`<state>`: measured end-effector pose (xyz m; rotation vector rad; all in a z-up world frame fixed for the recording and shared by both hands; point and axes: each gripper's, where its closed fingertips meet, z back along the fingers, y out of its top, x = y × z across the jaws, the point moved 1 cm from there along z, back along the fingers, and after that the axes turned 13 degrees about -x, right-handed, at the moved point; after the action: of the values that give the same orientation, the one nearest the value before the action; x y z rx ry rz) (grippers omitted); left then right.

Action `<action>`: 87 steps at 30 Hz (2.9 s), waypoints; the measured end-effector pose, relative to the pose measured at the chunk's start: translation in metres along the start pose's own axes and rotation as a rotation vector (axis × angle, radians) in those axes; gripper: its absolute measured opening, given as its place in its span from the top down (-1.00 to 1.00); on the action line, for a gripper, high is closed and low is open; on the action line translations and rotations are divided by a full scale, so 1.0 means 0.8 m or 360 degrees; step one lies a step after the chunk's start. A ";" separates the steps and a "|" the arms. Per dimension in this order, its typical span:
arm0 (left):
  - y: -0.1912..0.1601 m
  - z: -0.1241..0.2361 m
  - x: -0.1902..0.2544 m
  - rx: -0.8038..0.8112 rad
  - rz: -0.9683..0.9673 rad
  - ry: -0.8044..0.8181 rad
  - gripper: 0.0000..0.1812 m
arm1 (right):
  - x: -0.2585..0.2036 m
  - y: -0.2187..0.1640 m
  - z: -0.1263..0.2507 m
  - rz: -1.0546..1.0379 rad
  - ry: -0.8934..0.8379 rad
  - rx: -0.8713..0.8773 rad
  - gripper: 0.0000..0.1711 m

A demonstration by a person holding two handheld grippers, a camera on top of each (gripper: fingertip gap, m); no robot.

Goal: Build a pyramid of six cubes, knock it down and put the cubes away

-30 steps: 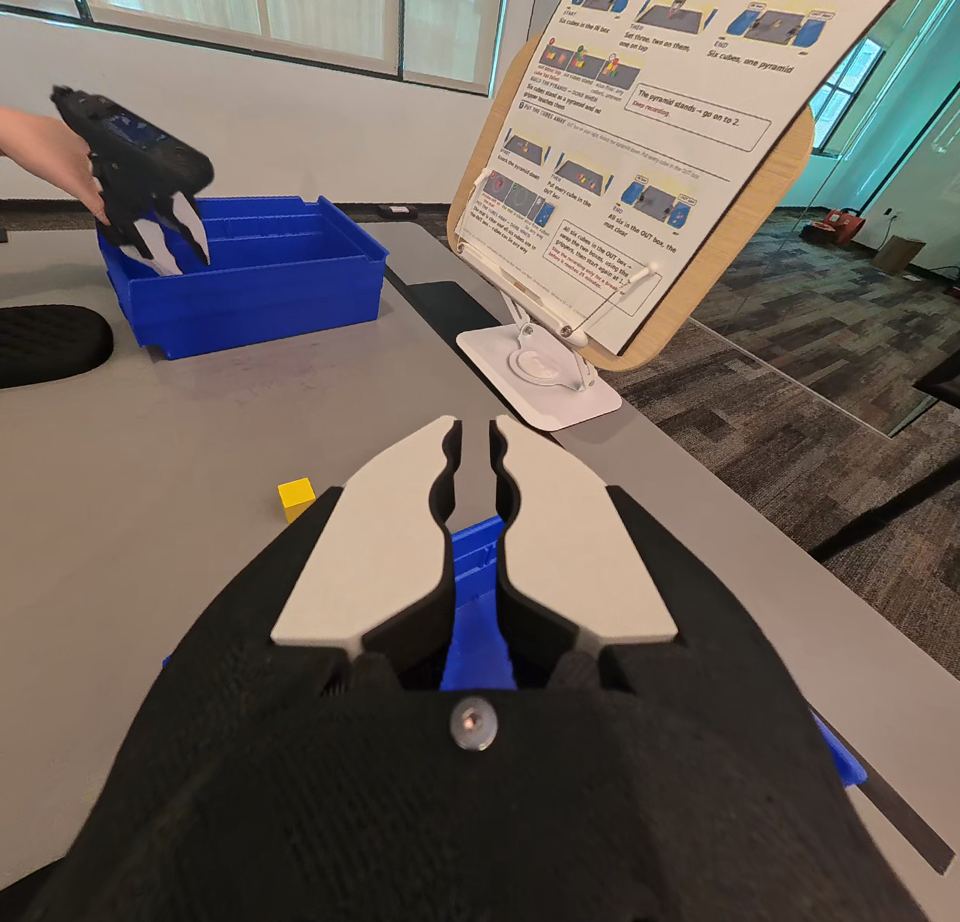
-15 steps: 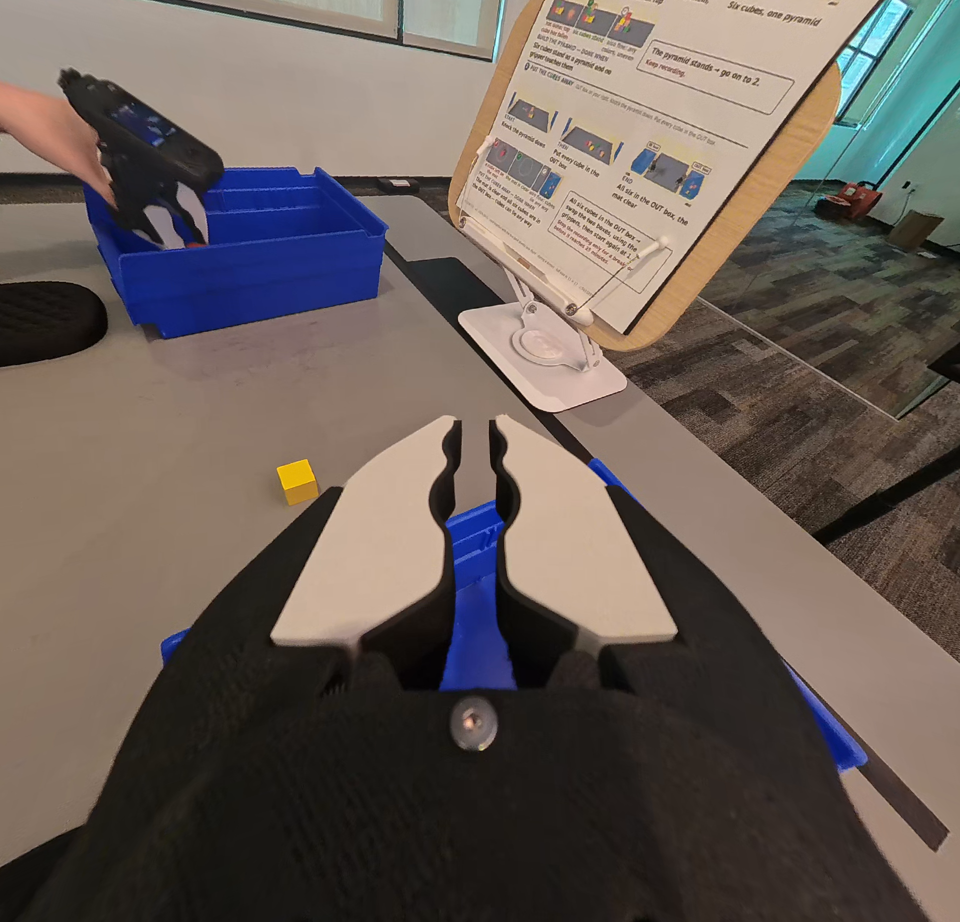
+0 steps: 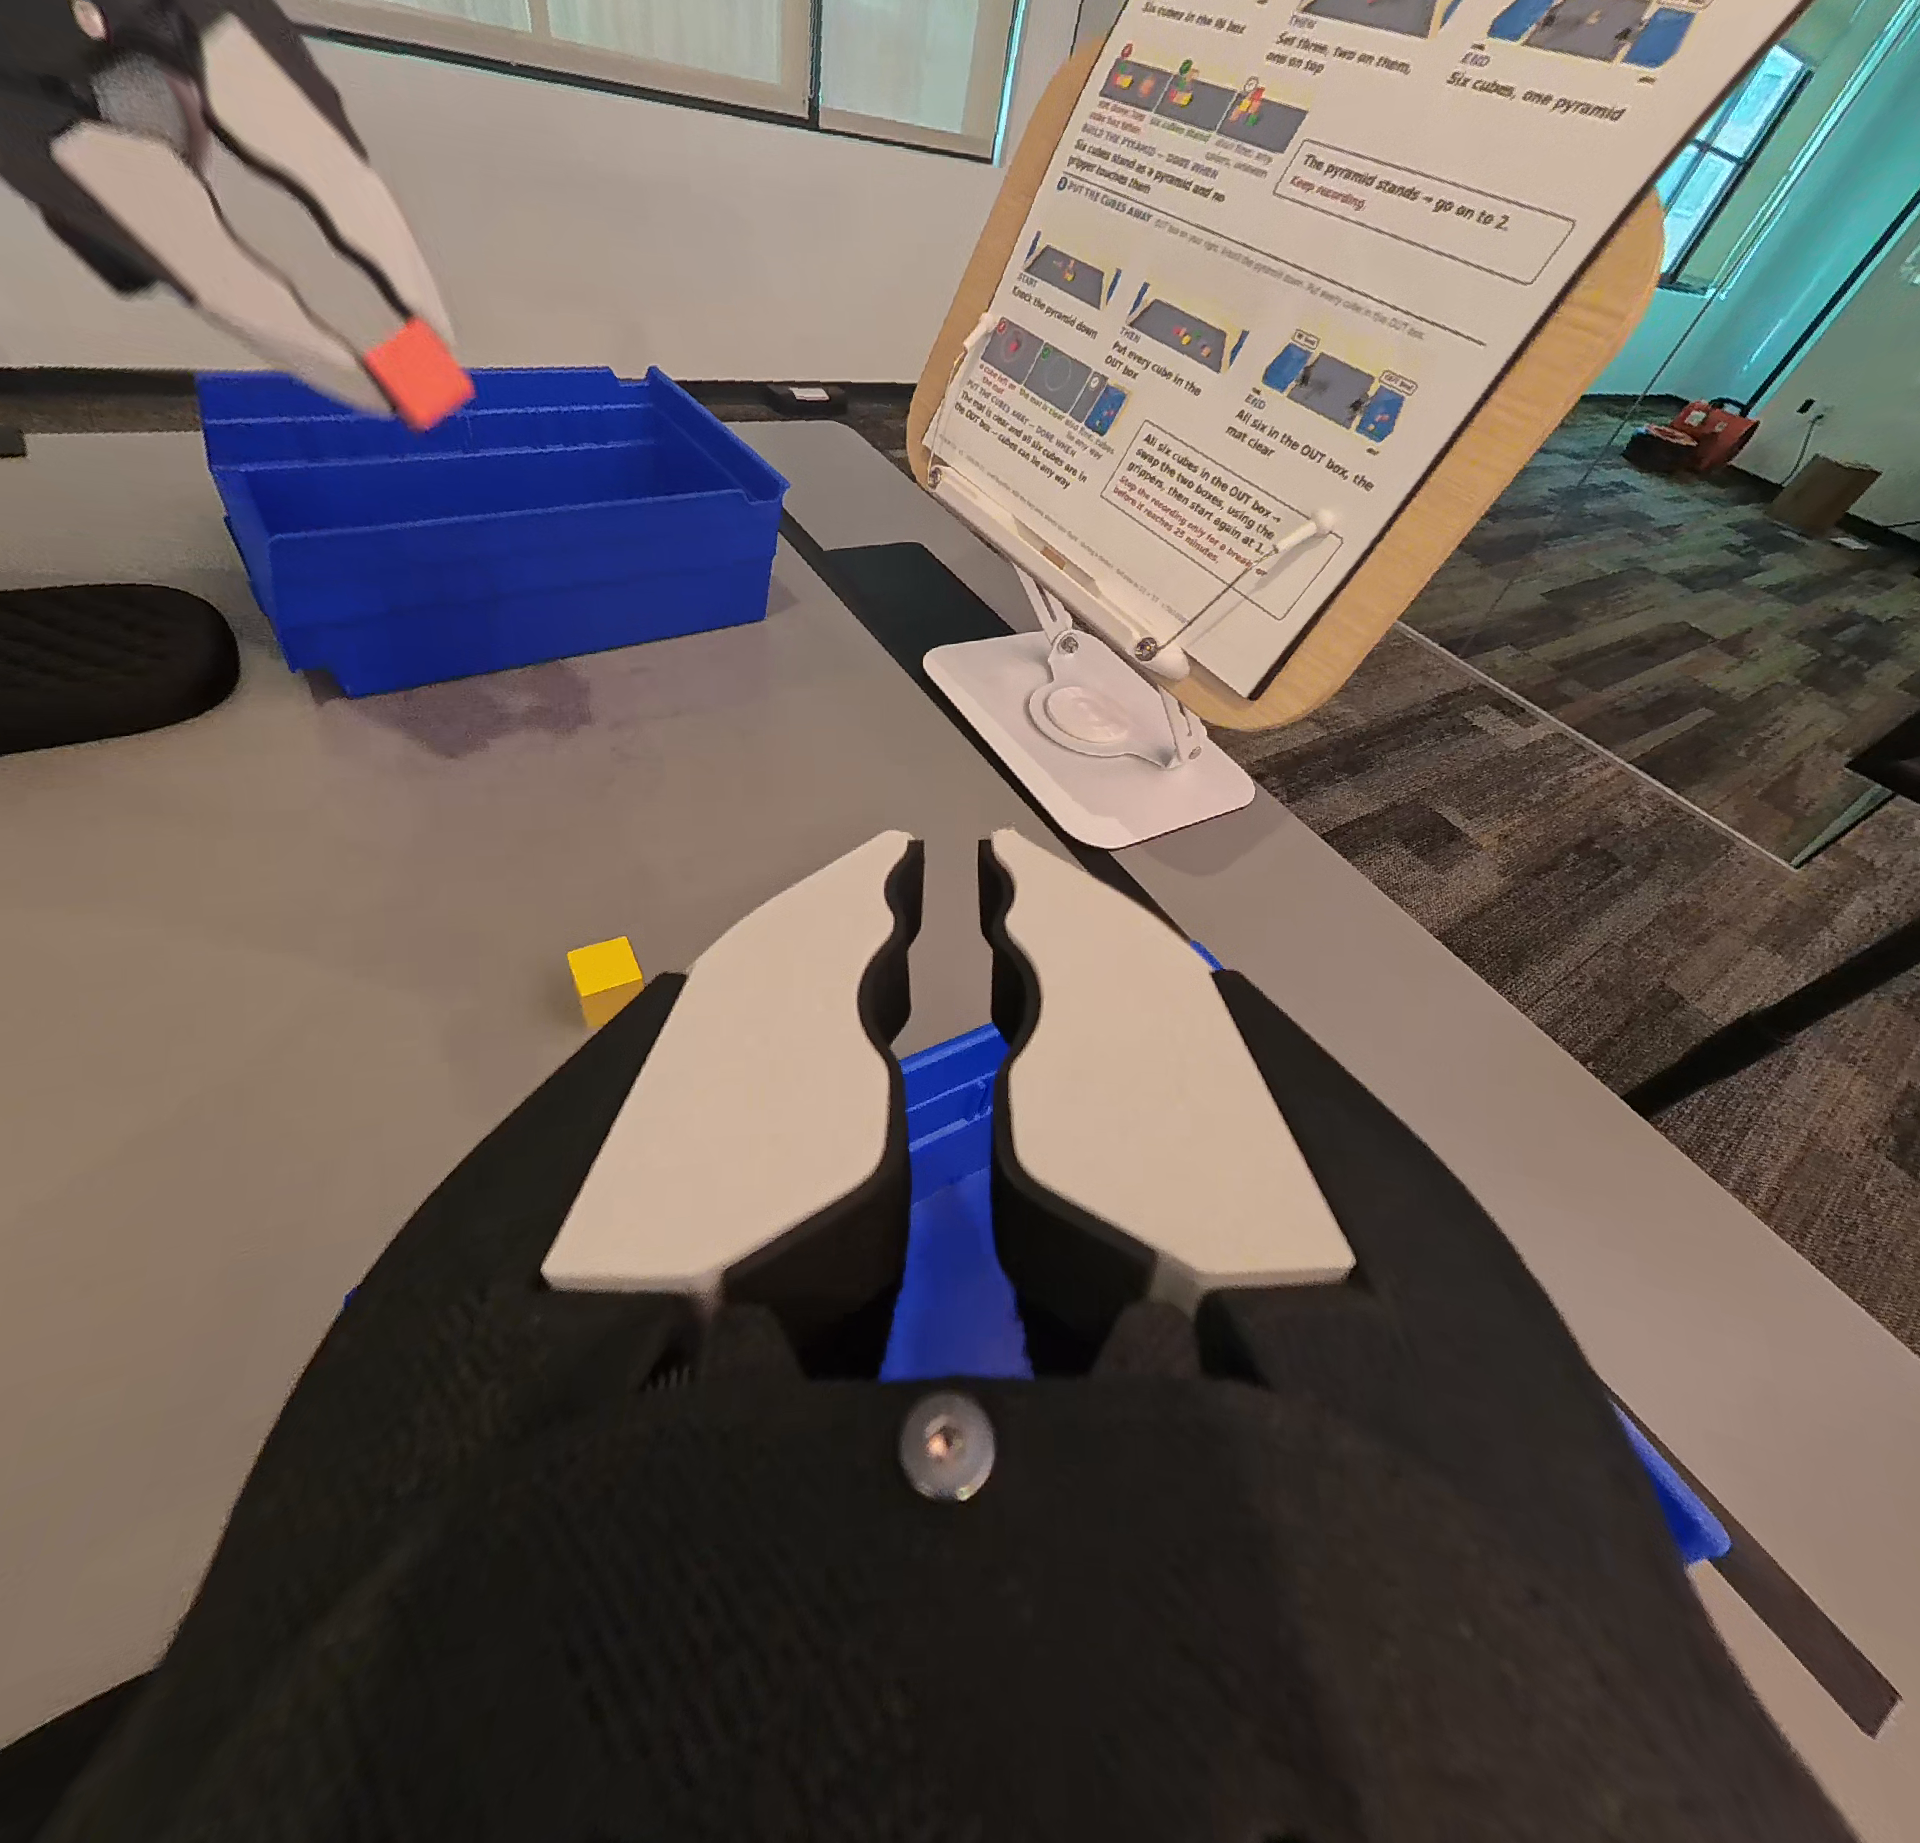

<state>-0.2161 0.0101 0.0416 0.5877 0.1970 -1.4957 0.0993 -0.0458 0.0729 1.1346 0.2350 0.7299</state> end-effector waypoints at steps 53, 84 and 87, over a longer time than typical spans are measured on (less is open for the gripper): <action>0.098 -0.214 0.163 -0.0419 -0.0605 -0.0651 0.68 | -0.014 -0.017 -0.018 0.0044 0.0106 -0.0174 0.87; 0.055 -0.057 -0.009 0.0082 0.0089 -0.0168 0.49 | -0.016 -0.029 -0.024 0.0035 0.0163 -0.0238 0.88; -0.019 -0.009 -0.069 0.0135 0.0425 -0.0059 0.50 | -0.016 -0.025 -0.021 0.0032 0.0170 -0.0200 0.88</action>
<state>-0.2343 0.0626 0.0581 0.6279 0.0245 -1.2590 0.0887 -0.0460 0.0458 0.9813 0.2646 0.8134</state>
